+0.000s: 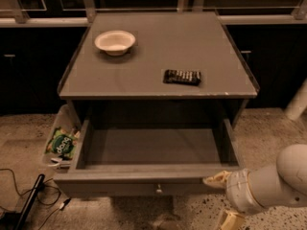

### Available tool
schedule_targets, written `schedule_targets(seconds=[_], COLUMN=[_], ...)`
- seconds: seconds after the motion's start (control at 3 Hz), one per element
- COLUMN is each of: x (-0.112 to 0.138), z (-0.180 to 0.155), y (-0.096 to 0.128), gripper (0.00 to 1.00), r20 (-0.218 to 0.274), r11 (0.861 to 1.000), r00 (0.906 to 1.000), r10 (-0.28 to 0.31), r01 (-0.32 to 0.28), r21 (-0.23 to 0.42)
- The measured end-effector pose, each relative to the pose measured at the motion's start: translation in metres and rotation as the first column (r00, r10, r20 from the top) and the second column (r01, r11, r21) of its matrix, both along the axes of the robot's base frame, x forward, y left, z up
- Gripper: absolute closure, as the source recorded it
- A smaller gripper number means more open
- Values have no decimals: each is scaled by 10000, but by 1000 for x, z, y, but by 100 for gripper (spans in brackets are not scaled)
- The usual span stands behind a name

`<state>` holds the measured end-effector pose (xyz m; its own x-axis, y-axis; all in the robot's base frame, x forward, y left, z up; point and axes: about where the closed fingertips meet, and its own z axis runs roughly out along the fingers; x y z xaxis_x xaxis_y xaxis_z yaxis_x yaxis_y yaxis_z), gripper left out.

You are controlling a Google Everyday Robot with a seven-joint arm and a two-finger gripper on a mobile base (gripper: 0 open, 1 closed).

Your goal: Close top drawer

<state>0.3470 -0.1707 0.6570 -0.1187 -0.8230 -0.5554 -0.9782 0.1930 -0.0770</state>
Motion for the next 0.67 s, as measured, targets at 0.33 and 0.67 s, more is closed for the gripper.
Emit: schedule_targets(seconds=[0.33,0.67], x=[43,97], z=[3,15], y=[-7,-15], gripper=[19,42], r20=[494,1064], r11=[10000,10000], r00=[9988,9943], r10=[-44,-38], r01=[43,39], r21=[17,-12])
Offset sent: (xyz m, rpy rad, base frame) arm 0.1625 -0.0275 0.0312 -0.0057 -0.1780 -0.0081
